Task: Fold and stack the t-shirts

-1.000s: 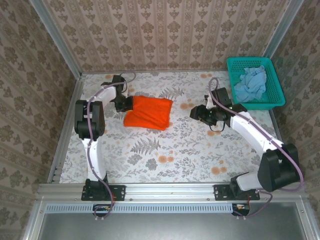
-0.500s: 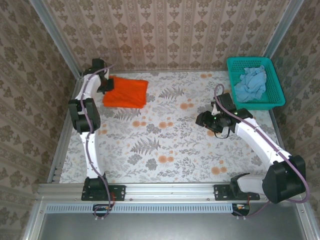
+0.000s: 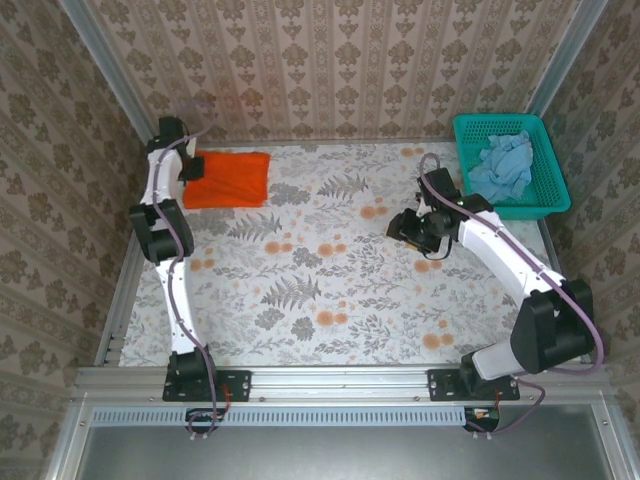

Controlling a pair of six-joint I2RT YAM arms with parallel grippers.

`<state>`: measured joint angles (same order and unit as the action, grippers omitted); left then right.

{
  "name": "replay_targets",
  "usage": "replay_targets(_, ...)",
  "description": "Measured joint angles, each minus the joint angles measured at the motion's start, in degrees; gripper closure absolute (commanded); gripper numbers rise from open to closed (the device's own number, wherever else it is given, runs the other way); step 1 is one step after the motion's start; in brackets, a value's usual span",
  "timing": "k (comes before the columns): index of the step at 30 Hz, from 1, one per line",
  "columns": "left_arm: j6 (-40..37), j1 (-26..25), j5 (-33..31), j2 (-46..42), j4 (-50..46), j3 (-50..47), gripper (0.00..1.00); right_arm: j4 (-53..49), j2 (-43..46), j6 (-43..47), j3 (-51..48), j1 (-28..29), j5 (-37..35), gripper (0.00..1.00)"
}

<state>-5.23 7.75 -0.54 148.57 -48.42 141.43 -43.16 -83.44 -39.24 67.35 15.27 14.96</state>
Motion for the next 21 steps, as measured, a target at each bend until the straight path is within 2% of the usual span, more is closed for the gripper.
replay_targets(14, -4.5, 1.1, -6.9, 3.7, 4.8, 7.5, 1.00, -2.1, -3.0, -0.7, 3.8, 0.5, 0.0, 0.49)
replay_targets(15, -4.6, 1.2, -7.6, 3.9, 4.9, 7.5, 0.94, -2.1, -3.0, -0.7, 3.9, 0.5, 0.0, 0.49)
replay_targets(19, -5.1, 1.3, -10.9, 4.5, 5.2, 7.5, 0.48, -2.1, -3.0, -1.1, 4.1, 0.5, 0.0, 0.49)
replay_targets(21, -4.9, 1.4, -13.0, 4.5, 5.2, 7.6, 0.33, -2.1, -3.0, -1.3, 4.1, 0.5, 0.0, 0.49)
